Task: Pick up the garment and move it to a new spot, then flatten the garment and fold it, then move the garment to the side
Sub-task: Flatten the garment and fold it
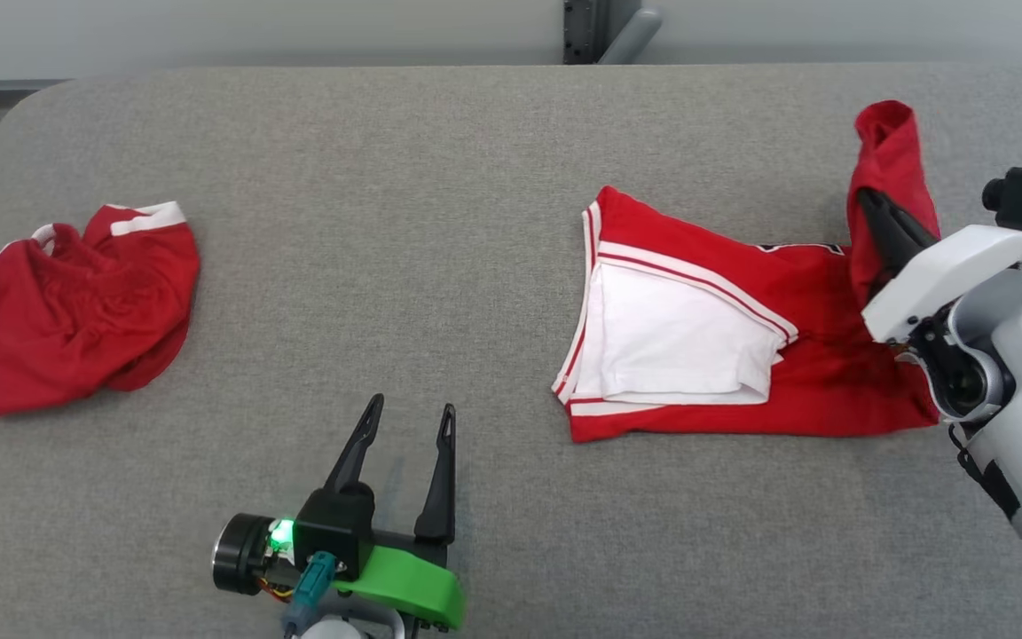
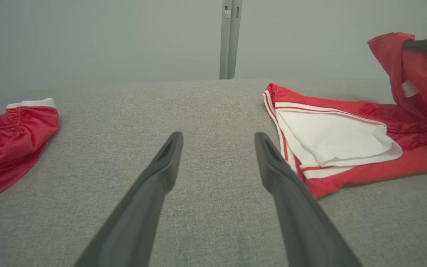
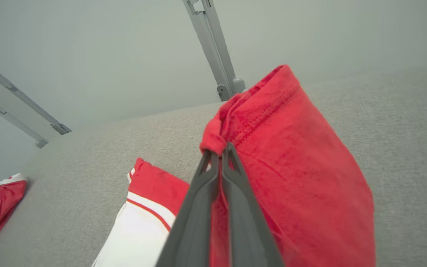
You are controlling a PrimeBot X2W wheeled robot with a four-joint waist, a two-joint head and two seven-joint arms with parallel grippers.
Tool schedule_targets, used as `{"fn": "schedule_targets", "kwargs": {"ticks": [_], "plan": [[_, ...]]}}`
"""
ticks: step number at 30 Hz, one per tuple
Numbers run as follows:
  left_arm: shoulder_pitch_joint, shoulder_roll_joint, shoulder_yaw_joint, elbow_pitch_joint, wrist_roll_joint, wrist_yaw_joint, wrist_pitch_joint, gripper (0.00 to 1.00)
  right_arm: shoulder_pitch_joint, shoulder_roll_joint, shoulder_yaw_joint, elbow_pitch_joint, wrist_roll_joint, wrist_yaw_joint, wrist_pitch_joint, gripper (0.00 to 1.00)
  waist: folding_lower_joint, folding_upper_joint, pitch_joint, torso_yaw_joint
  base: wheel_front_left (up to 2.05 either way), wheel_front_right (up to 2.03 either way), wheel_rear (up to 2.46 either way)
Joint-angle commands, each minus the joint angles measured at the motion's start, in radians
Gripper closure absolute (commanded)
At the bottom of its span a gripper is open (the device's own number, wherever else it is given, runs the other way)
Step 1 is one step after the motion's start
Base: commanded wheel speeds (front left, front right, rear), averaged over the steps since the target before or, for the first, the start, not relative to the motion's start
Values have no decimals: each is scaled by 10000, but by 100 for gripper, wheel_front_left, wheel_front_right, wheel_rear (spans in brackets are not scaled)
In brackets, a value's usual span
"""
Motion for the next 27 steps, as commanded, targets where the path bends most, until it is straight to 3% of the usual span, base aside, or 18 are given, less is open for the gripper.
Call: {"fn": "schedule_targets", "kwargs": {"ticks": [1, 11, 27], "plan": [[-211, -46, 22, -1, 4, -14, -23, 0, -56, 156, 46, -173, -137, -4, 93, 100, 0, 0, 125, 472, 0, 0, 0], [-351, -144, 117, 224, 115, -117, -23, 0, 194, 1222, 407, -643, -727, -4, 823, 100, 0, 0, 316, 1302, 0, 0, 0], [-456, -235, 247, 302, 85, -132, -23, 0, 213, 2369, 747, -285, -1201, -3, 1319, 100, 0, 0, 486, 1364, 0, 0, 0]]}}
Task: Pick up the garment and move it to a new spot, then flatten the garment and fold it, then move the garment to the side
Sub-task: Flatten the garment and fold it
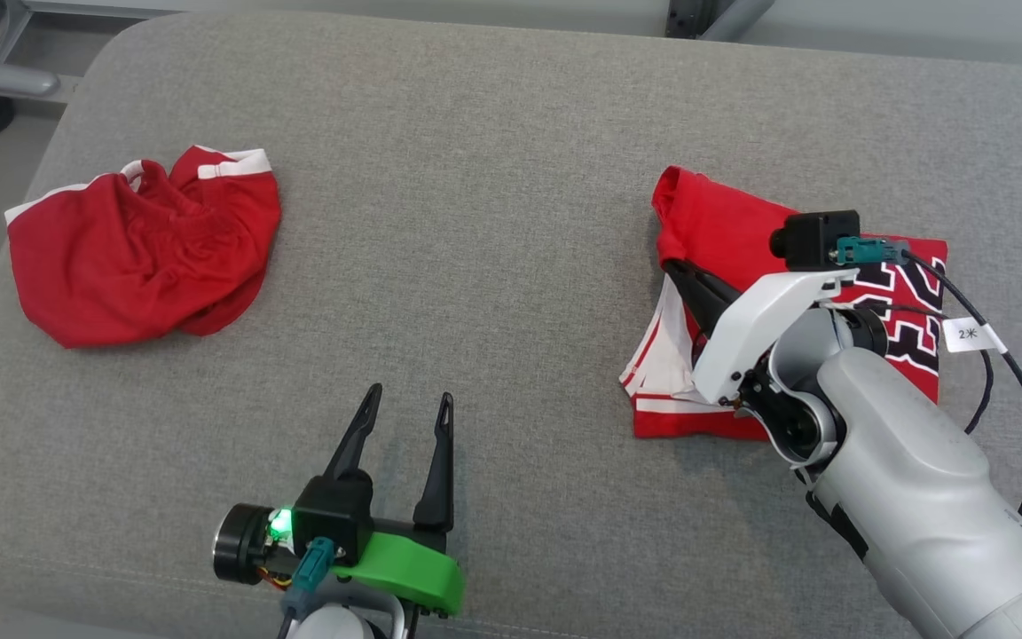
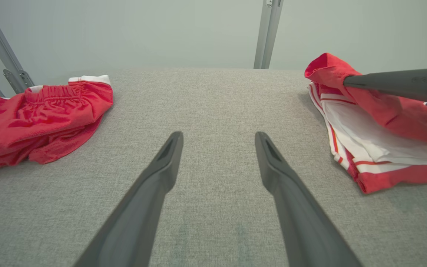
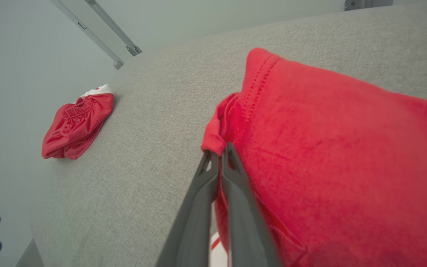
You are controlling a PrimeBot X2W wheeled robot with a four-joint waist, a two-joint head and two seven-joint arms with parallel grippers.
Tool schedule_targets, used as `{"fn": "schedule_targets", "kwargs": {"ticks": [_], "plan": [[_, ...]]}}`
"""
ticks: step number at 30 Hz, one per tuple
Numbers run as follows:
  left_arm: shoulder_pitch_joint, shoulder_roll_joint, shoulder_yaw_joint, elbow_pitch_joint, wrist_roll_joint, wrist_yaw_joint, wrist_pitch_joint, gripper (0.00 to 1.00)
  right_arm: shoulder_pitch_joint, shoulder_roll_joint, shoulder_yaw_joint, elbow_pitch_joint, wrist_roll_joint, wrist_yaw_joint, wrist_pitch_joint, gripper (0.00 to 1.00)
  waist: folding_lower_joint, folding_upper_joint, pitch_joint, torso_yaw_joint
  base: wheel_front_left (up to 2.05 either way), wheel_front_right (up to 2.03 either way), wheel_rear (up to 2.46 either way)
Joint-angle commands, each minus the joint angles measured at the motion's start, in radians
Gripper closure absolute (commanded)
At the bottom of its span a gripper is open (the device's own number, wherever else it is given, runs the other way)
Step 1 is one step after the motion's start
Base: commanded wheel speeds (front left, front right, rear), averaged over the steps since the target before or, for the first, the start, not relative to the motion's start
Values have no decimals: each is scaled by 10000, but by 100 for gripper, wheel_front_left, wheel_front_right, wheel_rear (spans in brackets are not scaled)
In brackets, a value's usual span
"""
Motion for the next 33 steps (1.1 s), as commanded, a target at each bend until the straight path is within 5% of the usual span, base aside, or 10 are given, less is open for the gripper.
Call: {"fn": "schedule_targets", "kwargs": {"ticks": [1, 2, 3, 7, 19, 33], "plan": [[-187, -9, 46, 13, 38, 3, -23, 0, 63, 43, 34, 41, -59, -1, 27, 73, 0, 0, -7, -53, 0, 0, 0], [-197, -14, 57, 21, 31, 2, -23, 0, 77, 93, 39, 62, -77, -1, 48, 10, 0, 0, -18, -85, 0, 0, 0], [-202, -16, 67, 30, 34, 3, -23, 0, 95, 162, -7, 63, -42, -1, -12, 0, 0, 0, -36, -119, 0, 0, 0], [-123, -19, 123, 81, 42, 16, -23, 0, 271, 360, -79, -387, 450, -1, 81, 0, 0, 0, -160, -295, 0, 0, 0], [329, -19, 506, 93, -28, 112, -24, 0, 1632, -1062, -1208, -2214, 409, -1, -1291, 0, 0, 0, -942, -1368, 0, 0, 0], [935, -19, 1197, -279, -313, 105, -24, 0, 4027, -1193, -2941, -2154, -2173, -1, -3299, 0, 0, 0, -1757, -2556, 0, 0, 0]]}}
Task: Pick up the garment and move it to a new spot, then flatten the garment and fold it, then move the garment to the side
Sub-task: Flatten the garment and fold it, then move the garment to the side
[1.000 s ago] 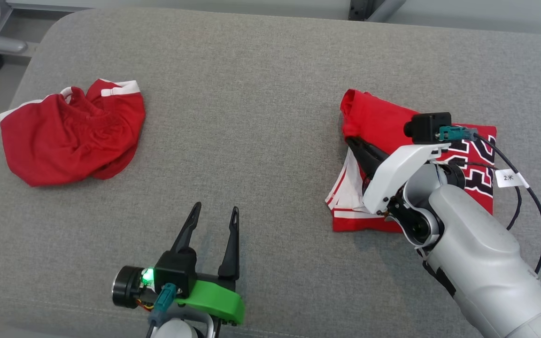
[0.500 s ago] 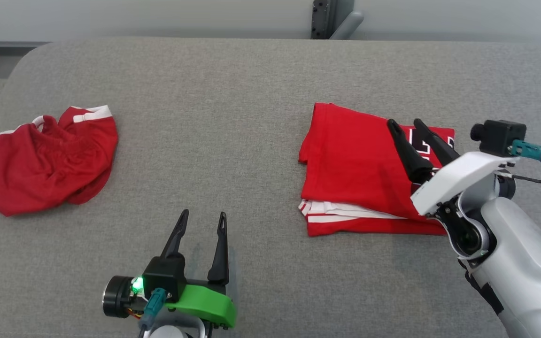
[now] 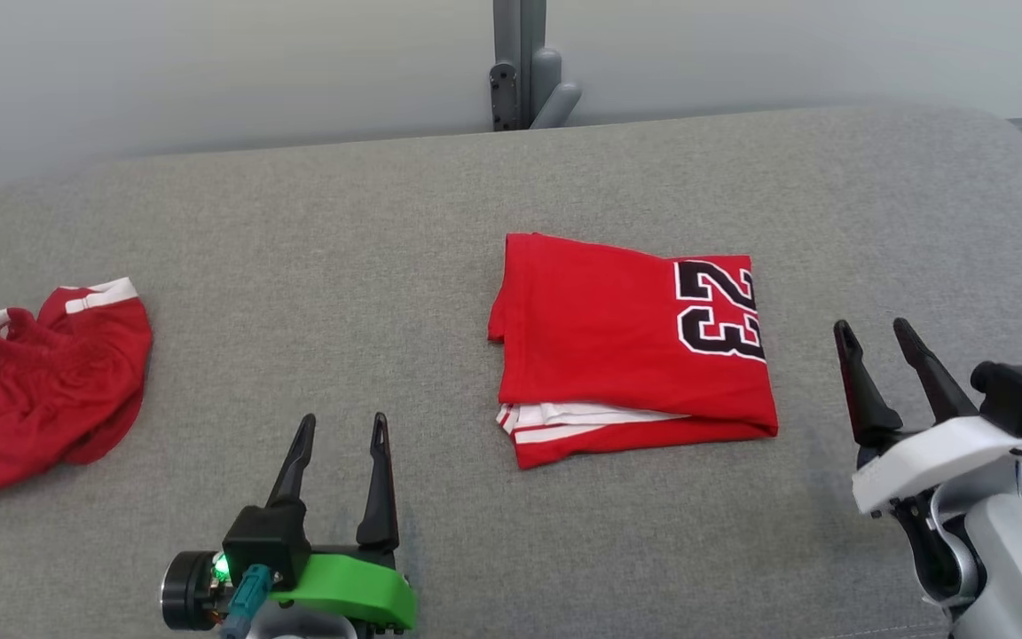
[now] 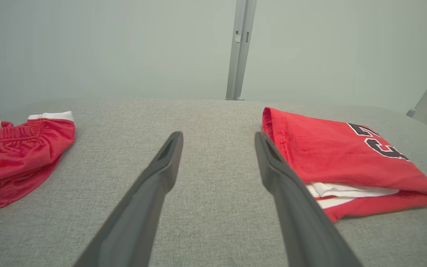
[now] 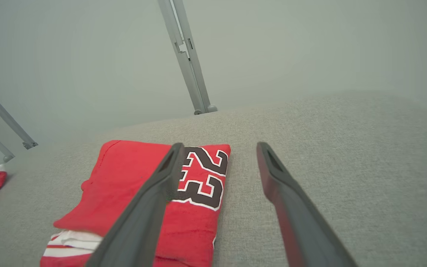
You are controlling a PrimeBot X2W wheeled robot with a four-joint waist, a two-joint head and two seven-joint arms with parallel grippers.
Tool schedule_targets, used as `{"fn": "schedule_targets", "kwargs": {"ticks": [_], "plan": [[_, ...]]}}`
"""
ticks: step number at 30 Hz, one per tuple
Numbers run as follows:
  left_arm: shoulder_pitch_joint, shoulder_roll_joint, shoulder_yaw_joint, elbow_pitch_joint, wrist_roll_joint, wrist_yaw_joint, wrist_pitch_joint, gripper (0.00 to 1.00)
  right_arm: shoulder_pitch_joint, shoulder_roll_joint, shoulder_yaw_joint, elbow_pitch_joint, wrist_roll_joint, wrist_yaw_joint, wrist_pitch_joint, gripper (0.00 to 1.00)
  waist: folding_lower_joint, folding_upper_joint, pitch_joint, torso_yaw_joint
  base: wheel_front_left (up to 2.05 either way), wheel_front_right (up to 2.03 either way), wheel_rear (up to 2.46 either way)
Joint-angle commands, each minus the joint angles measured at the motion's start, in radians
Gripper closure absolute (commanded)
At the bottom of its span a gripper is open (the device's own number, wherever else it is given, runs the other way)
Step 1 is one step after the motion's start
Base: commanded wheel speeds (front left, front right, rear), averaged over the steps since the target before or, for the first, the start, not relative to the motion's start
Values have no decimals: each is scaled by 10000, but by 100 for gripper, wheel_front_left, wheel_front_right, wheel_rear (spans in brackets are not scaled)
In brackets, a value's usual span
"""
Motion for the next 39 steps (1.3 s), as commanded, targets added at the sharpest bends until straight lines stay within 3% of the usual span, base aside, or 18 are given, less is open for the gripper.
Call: {"fn": "schedule_targets", "kwargs": {"ticks": [1, 8, 14, 19, 39], "plan": [[243, 14, 95, -72, -70, 12, -24, 0, 374, 76, -271, -178, -463, -1, -85, 0, 0, 0, -336, -305, 0, 0, 0], [660, 12, 293, -360, -39, -10, -24, 0, 2181, 956, -1937, -1945, -2907, -1, -76, 0, 0, 0, -693, -385, 0, 0, 0], [1027, 11, 380, -504, 163, -209, -24, 0, 3514, 1669, -2569, -3102, -3894, -1, -79, 0, 0, 0, -969, -328, 0, 0, 0], [1356, 11, 502, -856, 358, -282, -24, 0, 4163, 1973, -2775, -3594, -4152, -1, -80, 0, 0, 0, -1118, -309, 0, 0, 0], [1716, 10, 687, -1001, 652, -329, -24, 0, 4427, 2138, -2600, -3758, -4212, -1, -81, 0, 0, 0, -1276, -229, 0, 0, 0]]}}
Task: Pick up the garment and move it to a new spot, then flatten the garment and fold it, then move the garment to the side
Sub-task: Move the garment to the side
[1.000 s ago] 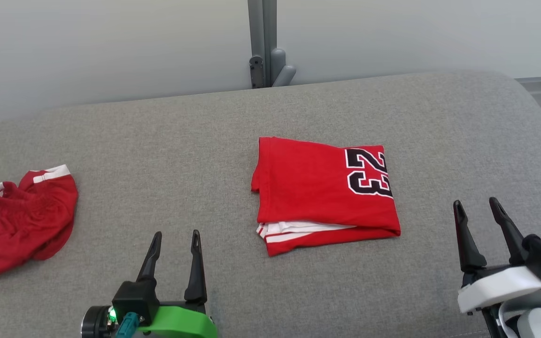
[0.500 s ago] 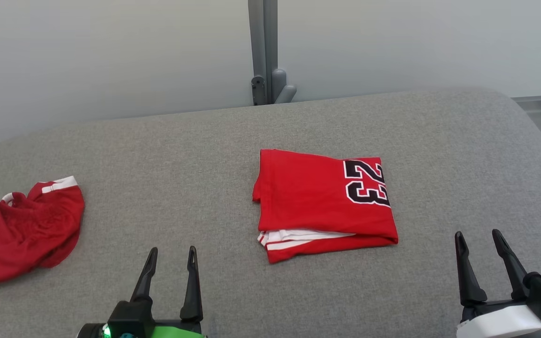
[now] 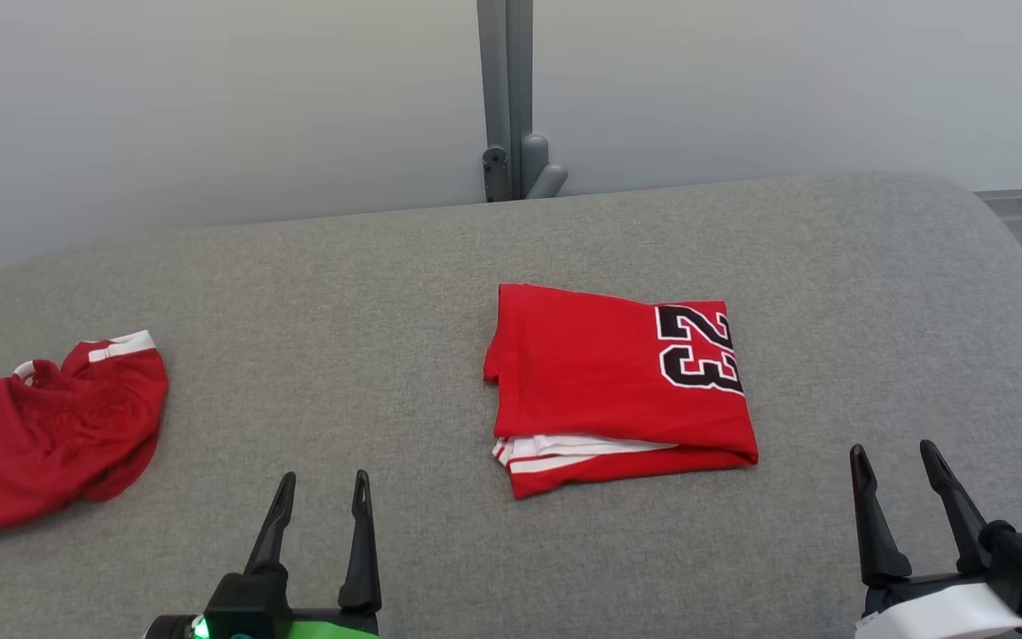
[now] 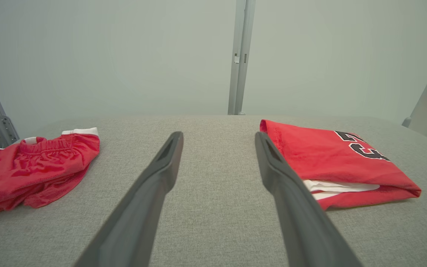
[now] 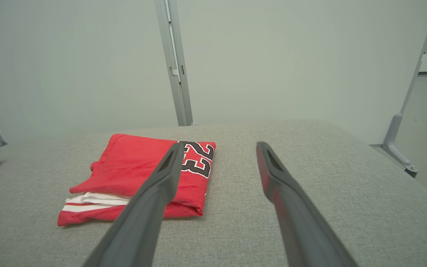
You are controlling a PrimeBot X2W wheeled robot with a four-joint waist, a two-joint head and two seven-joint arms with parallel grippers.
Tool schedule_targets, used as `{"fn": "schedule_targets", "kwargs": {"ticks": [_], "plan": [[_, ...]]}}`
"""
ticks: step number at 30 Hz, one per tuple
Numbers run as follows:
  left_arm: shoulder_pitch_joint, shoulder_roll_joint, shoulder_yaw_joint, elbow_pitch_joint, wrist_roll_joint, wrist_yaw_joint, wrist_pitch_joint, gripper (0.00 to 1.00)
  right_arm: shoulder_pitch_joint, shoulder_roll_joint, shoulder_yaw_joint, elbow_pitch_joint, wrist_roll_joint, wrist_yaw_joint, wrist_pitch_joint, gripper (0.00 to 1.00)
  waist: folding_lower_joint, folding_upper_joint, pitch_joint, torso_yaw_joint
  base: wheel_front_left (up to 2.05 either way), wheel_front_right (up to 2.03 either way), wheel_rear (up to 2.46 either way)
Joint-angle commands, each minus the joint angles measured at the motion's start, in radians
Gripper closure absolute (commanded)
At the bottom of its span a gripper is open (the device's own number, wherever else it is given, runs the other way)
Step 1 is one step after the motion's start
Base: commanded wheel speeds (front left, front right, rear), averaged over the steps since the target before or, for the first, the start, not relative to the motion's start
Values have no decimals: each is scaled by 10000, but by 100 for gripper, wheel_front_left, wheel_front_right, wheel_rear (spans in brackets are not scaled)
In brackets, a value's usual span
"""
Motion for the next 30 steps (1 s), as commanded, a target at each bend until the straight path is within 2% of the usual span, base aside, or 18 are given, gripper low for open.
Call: {"fn": "schedule_targets", "kwargs": {"ticks": [1, 14, 20, 24, 30], "plan": [[120, 12, 38, -1, 41, -55, -24, 0, 84, -47, 15, -42, -19, -1, -28, 0, 0, 0, 32, 38, 0, 0, 0], [-107, 11, -194, -62, 80, 21, -24, 0, -381, -271, 64, 384, 266, -1, -28, 0, 0, 0, 376, 655, 0, 0, 0], [-266, 11, -326, -109, 96, -37, -24, 0, -890, -393, 170, 887, 1055, -1, -26, 0, 0, 0, 651, 1057, 0, 0, 0], [-448, 11, -512, -212, 125, -47, -24, 0, -1579, -667, 448, 1724, 2484, -1, -26, 0, 0, 0, 1106, 1323, 0, 0, 0], [-837, 11, -730, -302, 82, 2, -24, 0, -3097, -1851, 1460, 3090, 5227, -1, 139, 0, 0, 0, 1875, 1610, 0, 0, 0]]}}
